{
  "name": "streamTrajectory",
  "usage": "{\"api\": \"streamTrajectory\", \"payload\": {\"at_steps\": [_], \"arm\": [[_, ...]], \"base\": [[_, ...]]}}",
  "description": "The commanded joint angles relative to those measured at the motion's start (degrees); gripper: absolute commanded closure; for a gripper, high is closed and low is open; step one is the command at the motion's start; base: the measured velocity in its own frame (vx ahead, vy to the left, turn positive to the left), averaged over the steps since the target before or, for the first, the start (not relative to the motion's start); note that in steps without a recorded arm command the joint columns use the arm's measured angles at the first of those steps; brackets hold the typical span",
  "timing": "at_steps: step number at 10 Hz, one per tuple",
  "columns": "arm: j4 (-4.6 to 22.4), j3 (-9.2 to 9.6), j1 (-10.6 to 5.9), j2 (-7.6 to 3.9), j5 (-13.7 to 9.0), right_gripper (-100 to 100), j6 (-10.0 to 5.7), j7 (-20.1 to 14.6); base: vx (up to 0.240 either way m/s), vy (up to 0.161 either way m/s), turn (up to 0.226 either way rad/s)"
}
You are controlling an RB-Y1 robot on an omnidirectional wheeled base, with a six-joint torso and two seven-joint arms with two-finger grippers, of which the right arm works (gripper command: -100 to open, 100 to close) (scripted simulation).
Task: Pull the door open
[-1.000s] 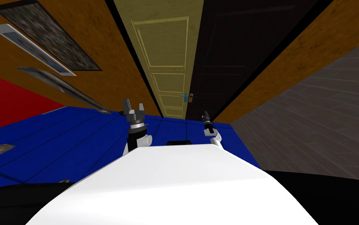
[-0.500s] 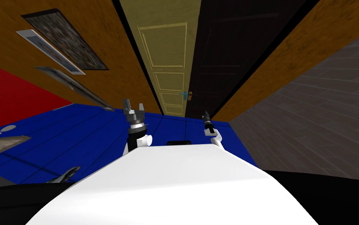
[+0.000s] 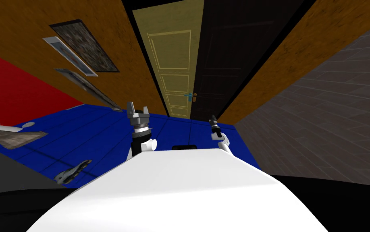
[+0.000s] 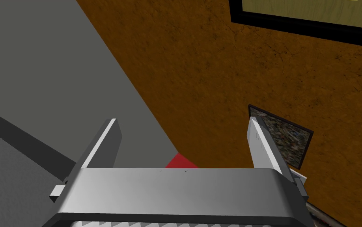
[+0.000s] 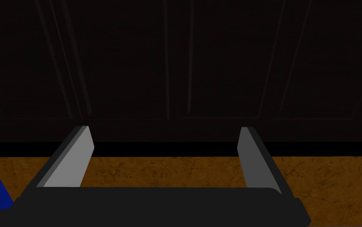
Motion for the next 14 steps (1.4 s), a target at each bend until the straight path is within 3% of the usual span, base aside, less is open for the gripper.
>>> {"api": "streamTrajectory", "payload": {"at_steps": [1, 6, 11, 14], "arm": [[1.4, 0.01, -0.57, -0.72, -1.4, -100, -0.55, 0.7], [5.7, 0.16, -2.0, -3.23, -6.4, -100, -2.15, 2.9], [10.1, 0.3, -3.44, -5.76, -11.5, -100, -3.77, 5.2], [11.5, 0.35, -3.93, -6.62, -13.2, -100, -4.33, 5.9]], "base": [[-0.231, -0.126, 0.072], [-0.166, -0.131, 0.086], [-0.052, -0.108, 0.083], [-0.014, -0.059, 0.052]]}}
